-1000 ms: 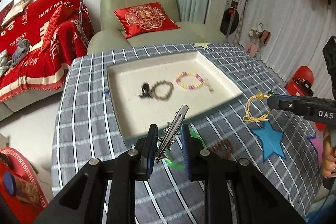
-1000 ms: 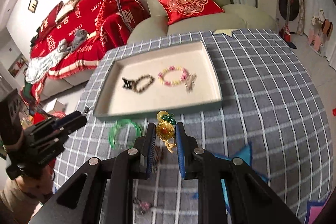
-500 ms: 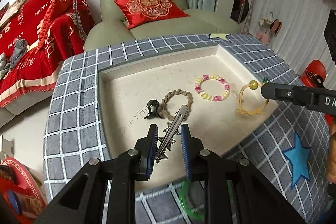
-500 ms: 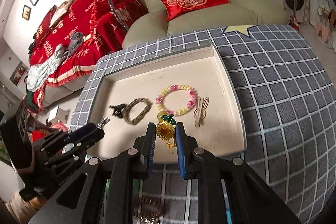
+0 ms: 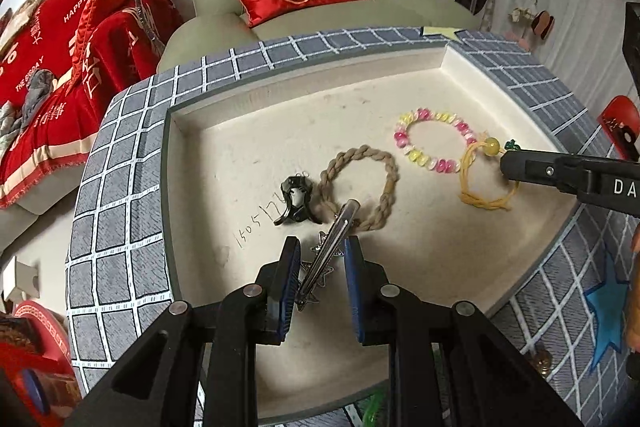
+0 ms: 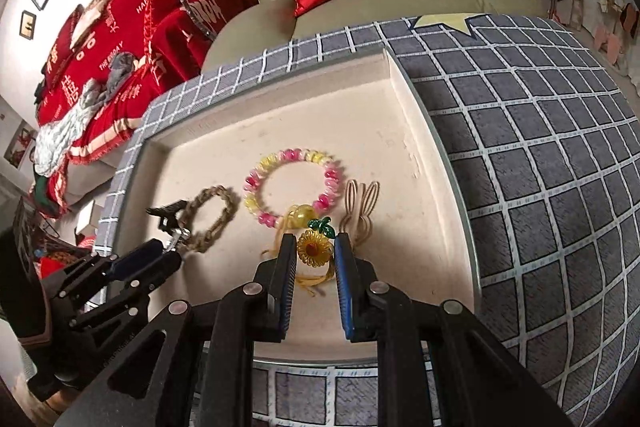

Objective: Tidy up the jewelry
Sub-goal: 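Open the left tool to drop the hair clip while the right tool releases the hair tie in the tray, then withdraw both open tools from the tray toward the remaining items, then grasp the green bangle with the left tool while the right tool grasps the pink heart charm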

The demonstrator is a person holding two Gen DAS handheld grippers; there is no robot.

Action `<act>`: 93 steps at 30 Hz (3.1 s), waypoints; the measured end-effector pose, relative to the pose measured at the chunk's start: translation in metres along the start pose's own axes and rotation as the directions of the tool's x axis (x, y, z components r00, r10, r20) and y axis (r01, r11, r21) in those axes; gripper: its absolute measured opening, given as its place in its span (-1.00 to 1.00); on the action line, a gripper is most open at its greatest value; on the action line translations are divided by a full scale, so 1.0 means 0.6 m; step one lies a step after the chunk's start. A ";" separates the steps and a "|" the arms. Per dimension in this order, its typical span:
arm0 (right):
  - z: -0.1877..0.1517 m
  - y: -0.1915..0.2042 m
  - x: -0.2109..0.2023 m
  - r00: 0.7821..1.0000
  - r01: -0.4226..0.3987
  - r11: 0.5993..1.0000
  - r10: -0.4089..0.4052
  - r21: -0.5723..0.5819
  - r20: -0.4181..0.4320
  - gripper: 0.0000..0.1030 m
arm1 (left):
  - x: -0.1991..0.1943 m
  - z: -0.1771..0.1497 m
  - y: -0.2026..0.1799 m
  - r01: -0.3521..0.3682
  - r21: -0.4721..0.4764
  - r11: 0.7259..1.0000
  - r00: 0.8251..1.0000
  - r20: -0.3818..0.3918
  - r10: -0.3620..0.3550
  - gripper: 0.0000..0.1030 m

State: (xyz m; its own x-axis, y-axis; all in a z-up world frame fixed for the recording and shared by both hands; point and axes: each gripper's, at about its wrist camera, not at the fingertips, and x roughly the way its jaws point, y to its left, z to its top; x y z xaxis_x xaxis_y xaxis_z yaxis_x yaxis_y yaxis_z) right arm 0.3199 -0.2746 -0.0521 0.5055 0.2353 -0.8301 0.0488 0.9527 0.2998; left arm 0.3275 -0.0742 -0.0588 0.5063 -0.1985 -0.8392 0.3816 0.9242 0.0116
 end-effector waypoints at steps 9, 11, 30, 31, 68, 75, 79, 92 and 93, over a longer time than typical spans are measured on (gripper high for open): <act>-0.004 0.009 0.002 0.999 0.033 0.999 -0.033 -0.037 -0.005 0.08 | 0.002 0.001 -0.004 -0.031 0.003 1.000 0.999 0.004 0.031 -0.25; -0.005 0.007 -0.001 1.000 0.018 1.000 -0.018 -0.024 0.001 0.40 | 0.001 0.000 -0.005 -0.034 0.001 0.999 0.999 0.005 0.034 -0.25; -0.041 -0.012 -0.125 0.987 -0.089 0.993 0.078 0.075 0.140 0.46 | -0.042 0.011 -0.016 -0.047 -0.023 0.999 0.997 0.064 0.048 -0.25; -0.045 -0.018 -0.129 0.987 -0.091 0.993 0.079 0.080 0.142 0.47 | -0.050 0.011 -0.014 -0.046 -0.028 0.999 0.996 0.074 0.048 -0.23; -0.240 -0.013 -0.144 0.998 -0.050 0.998 0.051 0.037 -0.037 0.90 | -0.126 -0.167 0.015 -0.014 -0.189 0.982 1.000 -0.024 0.010 1.00; -0.293 0.028 -0.152 0.997 -0.040 0.997 0.036 -0.059 -0.066 0.90 | -0.113 -0.167 0.022 -0.009 -0.226 0.974 0.999 -0.037 0.001 1.00; -0.328 0.056 -0.151 0.998 0.001 0.992 -0.009 -0.129 -0.065 0.90 | -0.102 -0.168 0.020 -0.009 -0.245 0.970 0.999 -0.049 -0.003 1.00; -0.379 0.112 -0.144 0.992 0.114 0.968 -0.121 -0.223 -0.017 0.53 | -0.091 -0.167 0.006 -0.007 -0.281 0.960 0.999 -0.033 -0.002 1.00; -0.381 0.115 -0.143 0.991 0.129 0.964 -0.135 -0.231 -0.011 0.52 | -0.091 -0.167 0.007 -0.007 -0.283 0.959 0.999 -0.032 -0.002 1.00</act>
State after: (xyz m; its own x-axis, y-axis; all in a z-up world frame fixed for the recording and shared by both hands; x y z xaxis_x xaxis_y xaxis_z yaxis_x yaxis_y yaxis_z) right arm 0.0830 -0.1849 -0.0674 0.4849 0.1065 -0.8681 -0.0863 0.9935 0.0737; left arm 0.2238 -0.0270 -0.0678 0.4802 -0.1895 -0.8564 0.1436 0.9802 -0.1364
